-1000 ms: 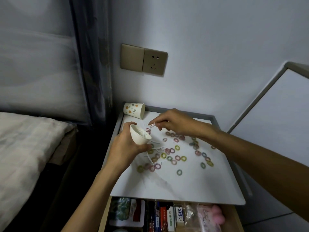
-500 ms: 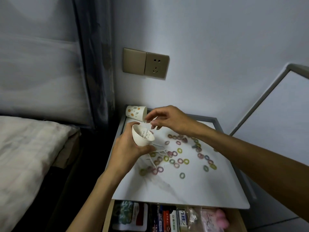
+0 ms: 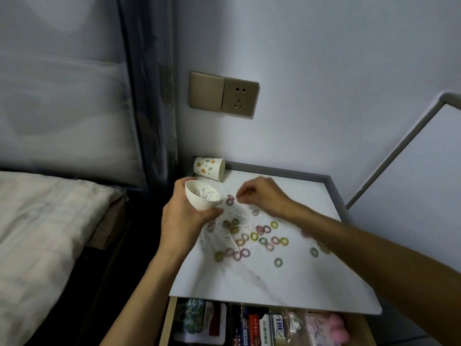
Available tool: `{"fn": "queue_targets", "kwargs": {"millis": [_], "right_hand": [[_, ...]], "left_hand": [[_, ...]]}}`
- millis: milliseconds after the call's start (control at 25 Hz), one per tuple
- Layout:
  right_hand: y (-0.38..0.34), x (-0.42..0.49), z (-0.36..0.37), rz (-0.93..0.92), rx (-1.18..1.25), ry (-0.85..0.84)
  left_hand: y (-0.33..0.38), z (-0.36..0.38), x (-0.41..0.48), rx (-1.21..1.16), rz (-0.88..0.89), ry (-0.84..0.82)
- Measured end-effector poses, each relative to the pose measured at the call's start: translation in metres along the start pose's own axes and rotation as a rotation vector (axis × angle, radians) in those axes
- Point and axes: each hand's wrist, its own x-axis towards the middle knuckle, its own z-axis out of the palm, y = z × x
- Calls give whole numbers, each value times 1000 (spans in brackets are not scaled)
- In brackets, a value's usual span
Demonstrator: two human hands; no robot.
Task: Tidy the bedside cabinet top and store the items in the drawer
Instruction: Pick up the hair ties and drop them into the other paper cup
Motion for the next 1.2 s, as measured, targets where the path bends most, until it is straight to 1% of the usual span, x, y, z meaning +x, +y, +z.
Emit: {"fn": "queue_targets", "kwargs": {"millis": [40,80,120,240,480,520,680,800,920,1120,1200], "right_hand": [[12,-1,10,62,-155,-27],[21,-3,20,114,-246,-55],[28,-4,29,140,-272,-63],[28,-3,42,140,-281,-8],[30,-11,39,165,-591,-76],[32,-14,37,161,-611,-75],[35,-20,33,192,-511,-51],[35,-19,32,166,-522,-80],[37,-18,30,168,-478,-103],[33,-21,31,67,-381,-183],[34,-20,26,53,-352,-210]], "left_hand": [[-1,-2,1,0,-10,16],[-1,-2,1,6,-16,23],[-2,-3,2,14,-18,23],[-3,-3,2,26,-14,9],[-1,-1,3,20,-42,-26],[0,0,2,21,-44,-34],[2,3,1,17,-47,-54],[3,3,-1,24,-44,-57],[3,4,-1,14,-43,-59],[4,4,0,24,-44,-60],[3,3,0,21,-43,-60]]}}
